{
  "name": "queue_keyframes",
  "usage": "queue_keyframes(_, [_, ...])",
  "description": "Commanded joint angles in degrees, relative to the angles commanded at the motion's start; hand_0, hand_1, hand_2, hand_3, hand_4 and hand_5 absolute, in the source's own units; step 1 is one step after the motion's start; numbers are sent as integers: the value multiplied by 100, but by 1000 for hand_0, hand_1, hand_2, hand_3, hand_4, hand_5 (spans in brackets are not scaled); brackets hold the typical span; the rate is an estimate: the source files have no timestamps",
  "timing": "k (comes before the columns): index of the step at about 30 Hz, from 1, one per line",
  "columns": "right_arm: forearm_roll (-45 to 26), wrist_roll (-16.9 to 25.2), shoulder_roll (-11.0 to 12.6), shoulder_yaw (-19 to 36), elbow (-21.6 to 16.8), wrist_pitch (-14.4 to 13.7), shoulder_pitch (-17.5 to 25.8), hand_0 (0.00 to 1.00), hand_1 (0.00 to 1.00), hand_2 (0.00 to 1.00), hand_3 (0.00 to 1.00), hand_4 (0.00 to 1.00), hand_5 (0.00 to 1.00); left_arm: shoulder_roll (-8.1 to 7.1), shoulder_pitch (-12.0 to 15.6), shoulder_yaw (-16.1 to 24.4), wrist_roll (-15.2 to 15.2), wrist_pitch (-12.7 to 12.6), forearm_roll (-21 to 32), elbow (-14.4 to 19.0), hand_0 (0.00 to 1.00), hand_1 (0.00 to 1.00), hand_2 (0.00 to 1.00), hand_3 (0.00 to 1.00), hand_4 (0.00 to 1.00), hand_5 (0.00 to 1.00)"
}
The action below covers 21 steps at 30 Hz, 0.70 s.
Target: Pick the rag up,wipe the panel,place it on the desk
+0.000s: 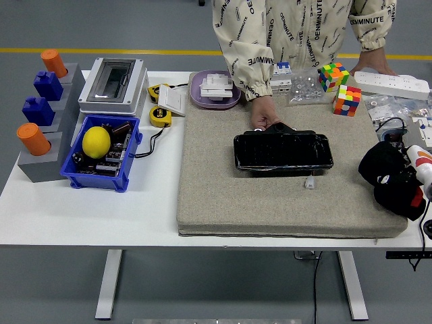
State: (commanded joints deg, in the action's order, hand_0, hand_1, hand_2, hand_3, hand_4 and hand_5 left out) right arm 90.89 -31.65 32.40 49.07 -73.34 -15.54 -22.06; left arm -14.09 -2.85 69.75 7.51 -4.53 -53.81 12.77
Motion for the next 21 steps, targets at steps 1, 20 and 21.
queue_keyframes(1, [-12,-51,-11,3,-8,2,-16,348,443,501,524,886,181,-1,1,5,0,0,-4,-1,652,663,695,580,680,448])
queue_keyframes(20, [-244,-177,323,398,-1394,164,372,349,442,501,524,892,174,-11,-12,49,1,-1,-30,-13,652,663,695,581,680,447])
queue_keyframes(21, [-197,-112,345,408,-1513,177,419,348,442,501,524,891,174,-9,-13,50,2,-1,-31,-13,652,663,695,581,681,447])
